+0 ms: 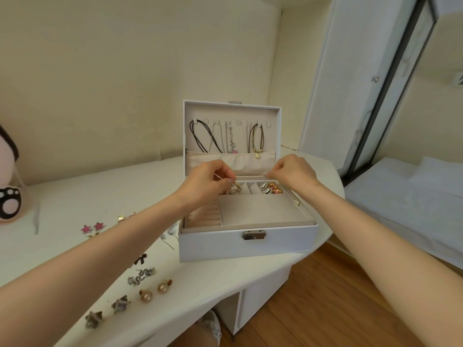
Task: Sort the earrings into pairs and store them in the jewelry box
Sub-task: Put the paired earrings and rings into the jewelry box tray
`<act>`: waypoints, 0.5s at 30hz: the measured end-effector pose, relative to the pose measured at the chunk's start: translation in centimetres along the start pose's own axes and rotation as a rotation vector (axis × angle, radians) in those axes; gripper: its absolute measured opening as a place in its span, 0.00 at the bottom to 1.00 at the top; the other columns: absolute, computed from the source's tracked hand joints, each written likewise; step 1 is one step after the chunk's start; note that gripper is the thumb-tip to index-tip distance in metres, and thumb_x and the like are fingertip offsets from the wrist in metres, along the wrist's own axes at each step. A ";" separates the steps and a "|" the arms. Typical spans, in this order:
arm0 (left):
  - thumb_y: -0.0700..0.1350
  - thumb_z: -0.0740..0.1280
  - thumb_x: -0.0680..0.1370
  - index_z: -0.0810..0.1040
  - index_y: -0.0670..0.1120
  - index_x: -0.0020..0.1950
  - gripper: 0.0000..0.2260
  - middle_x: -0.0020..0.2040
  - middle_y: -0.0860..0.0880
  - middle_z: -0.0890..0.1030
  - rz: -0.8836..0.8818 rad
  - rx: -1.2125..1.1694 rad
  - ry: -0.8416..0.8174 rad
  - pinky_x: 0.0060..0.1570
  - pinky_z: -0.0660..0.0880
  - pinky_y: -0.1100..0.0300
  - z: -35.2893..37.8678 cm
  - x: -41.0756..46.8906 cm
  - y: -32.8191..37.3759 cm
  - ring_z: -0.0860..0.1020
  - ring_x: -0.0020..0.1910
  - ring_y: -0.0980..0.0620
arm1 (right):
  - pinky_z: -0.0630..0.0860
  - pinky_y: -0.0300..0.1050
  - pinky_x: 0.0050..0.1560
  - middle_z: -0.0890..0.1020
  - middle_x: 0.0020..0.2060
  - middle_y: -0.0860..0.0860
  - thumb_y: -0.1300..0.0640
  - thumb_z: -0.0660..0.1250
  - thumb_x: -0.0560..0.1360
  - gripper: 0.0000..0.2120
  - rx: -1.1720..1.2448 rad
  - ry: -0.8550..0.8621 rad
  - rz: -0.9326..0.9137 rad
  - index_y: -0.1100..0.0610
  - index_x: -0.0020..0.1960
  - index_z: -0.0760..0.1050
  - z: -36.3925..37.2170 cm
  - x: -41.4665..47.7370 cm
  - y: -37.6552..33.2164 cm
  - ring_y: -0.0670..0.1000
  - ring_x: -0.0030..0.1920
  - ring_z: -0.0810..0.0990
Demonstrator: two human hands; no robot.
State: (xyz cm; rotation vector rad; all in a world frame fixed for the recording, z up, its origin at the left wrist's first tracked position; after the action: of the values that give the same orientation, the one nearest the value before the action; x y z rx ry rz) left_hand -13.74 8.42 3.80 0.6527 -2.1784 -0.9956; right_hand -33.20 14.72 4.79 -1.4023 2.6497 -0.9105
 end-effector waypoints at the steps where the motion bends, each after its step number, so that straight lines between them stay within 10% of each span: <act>1: 0.39 0.65 0.76 0.76 0.45 0.47 0.02 0.42 0.48 0.80 0.015 0.022 0.008 0.37 0.73 0.70 -0.3 -0.3 0.1 0.78 0.37 0.55 | 0.73 0.44 0.44 0.82 0.40 0.51 0.52 0.69 0.73 0.09 0.020 0.000 -0.037 0.57 0.43 0.81 -0.1 -0.4 -0.7 0.53 0.47 0.80; 7: 0.45 0.68 0.75 0.73 0.47 0.47 0.05 0.38 0.53 0.75 0.029 0.341 0.048 0.32 0.66 0.64 -4.6 -3.6 -0.2 0.71 0.33 0.57 | 0.72 0.41 0.38 0.77 0.28 0.46 0.53 0.70 0.73 0.06 0.198 -0.119 -0.355 0.54 0.39 0.79 0.7 -5.1 -7.6 0.45 0.31 0.75; 15: 0.46 0.70 0.73 0.74 0.50 0.38 0.06 0.34 0.51 0.79 -0.234 0.619 -0.165 0.36 0.74 0.59 -13.7 -10.3 -3.2 0.77 0.32 0.55 | 0.74 0.45 0.41 0.80 0.31 0.44 0.50 0.70 0.72 0.06 0.202 -0.375 -0.687 0.52 0.42 0.81 5.9 -11.6 -16.3 0.44 0.36 0.78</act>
State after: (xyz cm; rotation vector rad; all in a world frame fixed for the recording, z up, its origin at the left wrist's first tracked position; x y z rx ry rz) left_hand 3.58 6.91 4.56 1.1618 -2.6179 -0.4757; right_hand -12.39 13.66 5.01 -2.2013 1.7648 -0.7957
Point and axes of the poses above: each hand's wrist, its own x-axis towards the middle knuckle, its own z-axis out of the palm, y = z × x, the point moved 2 cm from there along x, towards the middle knuckle
